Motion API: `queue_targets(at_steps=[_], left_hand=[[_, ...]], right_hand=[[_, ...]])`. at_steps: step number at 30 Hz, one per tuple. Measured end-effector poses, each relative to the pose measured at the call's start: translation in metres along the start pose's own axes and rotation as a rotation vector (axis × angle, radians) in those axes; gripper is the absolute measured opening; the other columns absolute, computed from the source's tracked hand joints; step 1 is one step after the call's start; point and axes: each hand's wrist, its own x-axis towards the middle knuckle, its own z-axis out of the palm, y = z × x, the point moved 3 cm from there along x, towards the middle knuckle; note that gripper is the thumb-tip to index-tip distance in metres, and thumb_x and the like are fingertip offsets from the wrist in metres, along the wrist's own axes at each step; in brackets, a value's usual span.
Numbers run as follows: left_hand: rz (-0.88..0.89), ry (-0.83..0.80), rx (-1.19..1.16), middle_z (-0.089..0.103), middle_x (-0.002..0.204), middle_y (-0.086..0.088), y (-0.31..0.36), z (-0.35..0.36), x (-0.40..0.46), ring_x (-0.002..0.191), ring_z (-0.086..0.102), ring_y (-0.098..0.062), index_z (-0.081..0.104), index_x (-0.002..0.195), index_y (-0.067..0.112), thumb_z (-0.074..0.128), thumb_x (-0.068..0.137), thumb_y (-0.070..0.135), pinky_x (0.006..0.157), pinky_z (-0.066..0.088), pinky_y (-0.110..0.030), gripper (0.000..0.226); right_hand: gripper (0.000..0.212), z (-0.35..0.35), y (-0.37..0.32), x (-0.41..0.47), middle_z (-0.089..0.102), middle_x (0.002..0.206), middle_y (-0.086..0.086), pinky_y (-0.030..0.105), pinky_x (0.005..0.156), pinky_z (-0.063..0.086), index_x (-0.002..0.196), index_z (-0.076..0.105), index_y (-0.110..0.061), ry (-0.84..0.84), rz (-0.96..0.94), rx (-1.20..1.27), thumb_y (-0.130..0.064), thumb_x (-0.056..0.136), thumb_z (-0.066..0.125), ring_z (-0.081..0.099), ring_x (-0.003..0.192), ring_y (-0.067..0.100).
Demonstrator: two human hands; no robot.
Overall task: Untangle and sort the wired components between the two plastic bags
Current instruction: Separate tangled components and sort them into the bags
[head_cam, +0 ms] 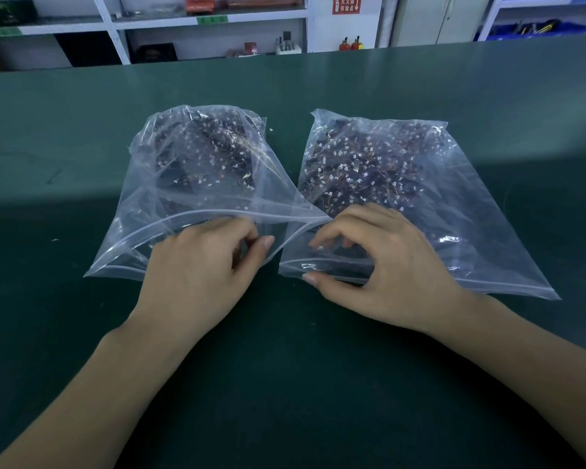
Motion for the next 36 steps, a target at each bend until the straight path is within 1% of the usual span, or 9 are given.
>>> queue_targets(at_steps=[3, 8, 12, 14, 16, 20, 26, 31, 36], left_hand=[[0.086, 0.065, -0.076, 0.05, 0.068, 0.013, 0.011, -0.003, -0.001, 0.061, 0.048, -0.012, 0.064, 0.082, 0.025, 0.061, 0.105, 0.041, 0.05, 0.038, -0.029, 0.028], [0.216, 0.15, -0.261, 0.06, 0.077, 0.013, 0.023, -0.006, -0.005, 0.065, 0.056, -0.014, 0.071, 0.088, 0.019, 0.064, 0.106, 0.028, 0.053, 0.049, -0.039, 0.021], [0.216, 0.107, -0.352, 0.064, 0.083, 0.014, 0.027, 0.0, -0.008, 0.072, 0.059, -0.01, 0.073, 0.095, 0.018, 0.063, 0.107, 0.027, 0.058, 0.05, -0.04, 0.018], [0.221, 0.087, -0.371, 0.063, 0.088, 0.019, 0.028, 0.002, -0.009, 0.076, 0.058, -0.002, 0.073, 0.099, 0.019, 0.062, 0.107, 0.026, 0.062, 0.052, -0.036, 0.016], [0.223, 0.085, -0.404, 0.065, 0.089, 0.019, 0.028, 0.002, -0.009, 0.079, 0.063, -0.003, 0.073, 0.102, 0.019, 0.062, 0.108, 0.025, 0.064, 0.053, -0.034, 0.013], [0.233, 0.086, -0.44, 0.068, 0.091, 0.015, 0.031, 0.002, -0.009, 0.081, 0.066, -0.008, 0.073, 0.107, 0.021, 0.062, 0.108, 0.025, 0.064, 0.053, -0.032, 0.011], [0.154, -0.047, -0.446, 0.066, 0.099, 0.021, 0.031, 0.006, -0.011, 0.087, 0.067, -0.005, 0.056, 0.125, 0.042, 0.057, 0.098, 0.065, 0.065, 0.056, -0.034, 0.036], [0.101, 0.0, -0.462, 0.067, 0.097, 0.022, 0.028, 0.011, -0.01, 0.084, 0.067, -0.003, 0.051, 0.126, 0.043, 0.067, 0.094, 0.055, 0.066, 0.053, -0.028, 0.038], [0.117, 0.099, -0.571, 0.069, 0.094, 0.017, 0.031, 0.007, -0.011, 0.084, 0.069, -0.007, 0.058, 0.12, 0.035, 0.075, 0.094, 0.04, 0.065, 0.053, -0.025, 0.032]], right_hand=[[0.037, 0.0, 0.0, 0.0, 0.067, 0.098, -0.015, 0.036, 0.088, 0.051, 0.109, 0.073, -0.023, 0.011, 0.028, 0.046, -0.056, 0.093, 0.069, 0.061, 0.092, 0.007], [0.031, 0.001, 0.004, 0.001, 0.068, 0.099, -0.011, 0.031, 0.088, 0.051, 0.116, 0.072, -0.018, 0.029, 0.078, 0.109, -0.044, 0.103, 0.061, 0.063, 0.094, 0.007], [0.034, 0.002, 0.004, 0.001, 0.068, 0.101, -0.012, 0.027, 0.088, 0.049, 0.119, 0.072, -0.018, 0.004, 0.045, 0.129, -0.044, 0.108, 0.053, 0.063, 0.095, 0.009], [0.033, 0.003, 0.003, 0.002, 0.069, 0.098, -0.009, 0.033, 0.087, 0.049, 0.112, 0.074, -0.016, -0.003, 0.008, 0.126, -0.039, 0.109, 0.051, 0.062, 0.091, 0.014], [0.029, 0.004, 0.002, 0.002, 0.069, 0.094, -0.007, 0.041, 0.084, 0.049, 0.103, 0.075, -0.013, 0.002, -0.032, 0.122, -0.033, 0.109, 0.054, 0.062, 0.087, 0.019], [0.025, 0.005, 0.002, 0.002, 0.066, 0.087, -0.006, 0.043, 0.08, 0.049, 0.092, 0.072, -0.01, 0.036, -0.072, 0.138, -0.028, 0.105, 0.062, 0.06, 0.082, 0.022], [0.026, 0.001, 0.002, 0.002, 0.063, 0.081, -0.007, 0.028, 0.077, 0.046, 0.086, 0.069, -0.008, 0.114, -0.079, 0.171, -0.026, 0.104, 0.064, 0.056, 0.077, 0.015], [0.022, 0.0, -0.001, 0.003, 0.064, 0.081, -0.011, 0.019, 0.079, 0.043, 0.086, 0.072, -0.011, 0.158, -0.086, 0.209, -0.026, 0.102, 0.069, 0.057, 0.077, 0.01], [0.019, 0.002, 0.002, 0.002, 0.069, 0.085, -0.005, 0.027, 0.076, 0.05, 0.091, 0.073, -0.009, 0.136, -0.052, 0.275, -0.023, 0.102, 0.069, 0.062, 0.082, 0.014]])
